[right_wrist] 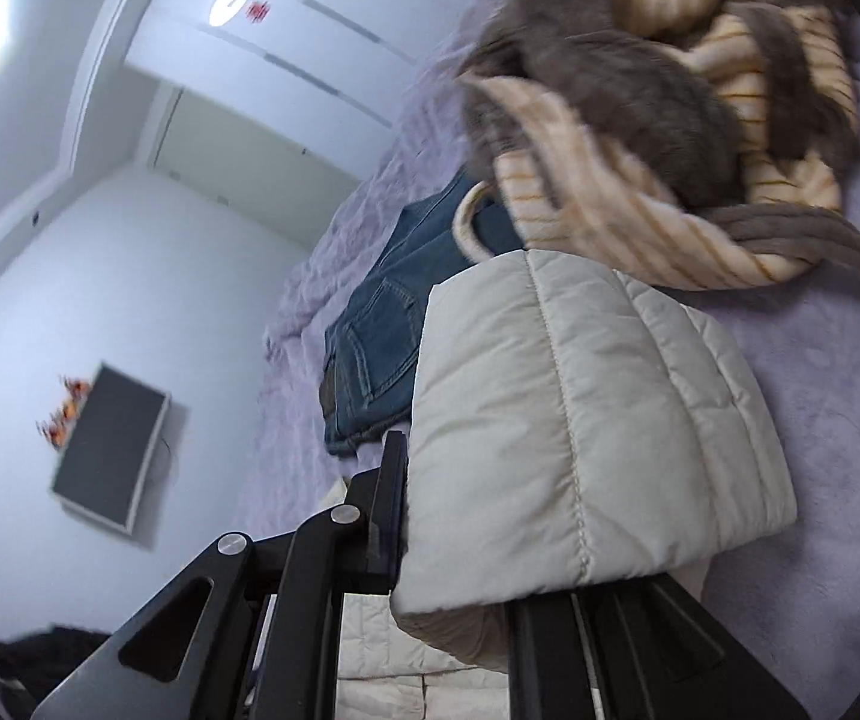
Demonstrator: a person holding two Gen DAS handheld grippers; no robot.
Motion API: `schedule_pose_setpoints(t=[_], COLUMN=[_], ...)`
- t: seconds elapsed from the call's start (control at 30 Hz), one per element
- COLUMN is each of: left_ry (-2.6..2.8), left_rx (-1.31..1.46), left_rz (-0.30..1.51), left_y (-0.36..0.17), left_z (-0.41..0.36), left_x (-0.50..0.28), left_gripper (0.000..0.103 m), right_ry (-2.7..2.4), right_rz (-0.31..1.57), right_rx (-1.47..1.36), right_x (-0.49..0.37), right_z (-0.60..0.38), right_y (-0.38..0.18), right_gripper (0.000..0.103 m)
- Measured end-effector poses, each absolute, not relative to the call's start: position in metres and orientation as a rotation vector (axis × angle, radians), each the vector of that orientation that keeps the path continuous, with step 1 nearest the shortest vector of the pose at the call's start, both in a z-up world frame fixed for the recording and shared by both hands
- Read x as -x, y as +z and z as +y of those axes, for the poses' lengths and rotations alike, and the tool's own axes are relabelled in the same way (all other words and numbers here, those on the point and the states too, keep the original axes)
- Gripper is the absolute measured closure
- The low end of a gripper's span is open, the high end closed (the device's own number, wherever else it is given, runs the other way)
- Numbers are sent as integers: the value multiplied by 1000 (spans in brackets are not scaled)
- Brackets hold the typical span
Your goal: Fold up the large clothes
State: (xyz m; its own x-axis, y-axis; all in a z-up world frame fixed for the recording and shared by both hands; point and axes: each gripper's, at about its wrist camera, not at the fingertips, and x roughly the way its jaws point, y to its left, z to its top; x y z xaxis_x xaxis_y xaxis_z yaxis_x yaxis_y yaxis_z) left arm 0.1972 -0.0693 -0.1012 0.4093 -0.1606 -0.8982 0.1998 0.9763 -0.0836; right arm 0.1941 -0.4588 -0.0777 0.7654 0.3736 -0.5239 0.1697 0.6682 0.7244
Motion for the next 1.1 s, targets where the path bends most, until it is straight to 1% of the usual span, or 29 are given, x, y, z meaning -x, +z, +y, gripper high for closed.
schedule_pose_setpoints(t=[0.13, 0.27, 0.47, 0.6, 0.67, 0.73, 0.77, 0.87, 0.93, 1.03, 1.1], left_ry=[-173, -138, -122, -129, -135, -143, -144, -151, -154, -163, -167], left_rx=[-9, 8, 28, 35, 35, 34, 33, 41, 47, 56, 61], left_rz=[1129, 1133, 1142, 1156, 1158, 1160, 1162, 1163, 1161, 1157, 1154], left_y=[-107, -115, -127, -135, -137, -138, -138, -139, -139, -137, -136], left_z=[-39, -18, -4, -4, -5, -7, -7, -7, -7, -4, -2], left_x=[-203, -206, -211, -213, -214, -215, -216, -220, -222, -224, -227], left_gripper=[0, 0, 0, 0, 0, 0, 0, 0, 0, 0, 0], right_ry=[193, 212, 171, 116, 85, 86, 86, 74, 42, -26, -69], right_rz=[835, 958, 1072, 1123, 1141, 1150, 1149, 1130, 1098, 1027, 993], right_rx=[-610, -426, -340, -249, -181, -130, -112, -103, -177, -414, -607], right_x=[-227, -244, -235, -238, -237, -234, -230, -218, -207, -188, -181], right_z=[-379, -318, -293, -286, -281, -275, -272, -269, -281, -320, -353], right_y=[-83, -110, -155, -170, -173, -170, -167, -152, -139, -128, -134], right_gripper=[90, 90, 90, 90, 77, 33, 28, 27, 27, 27, 27])
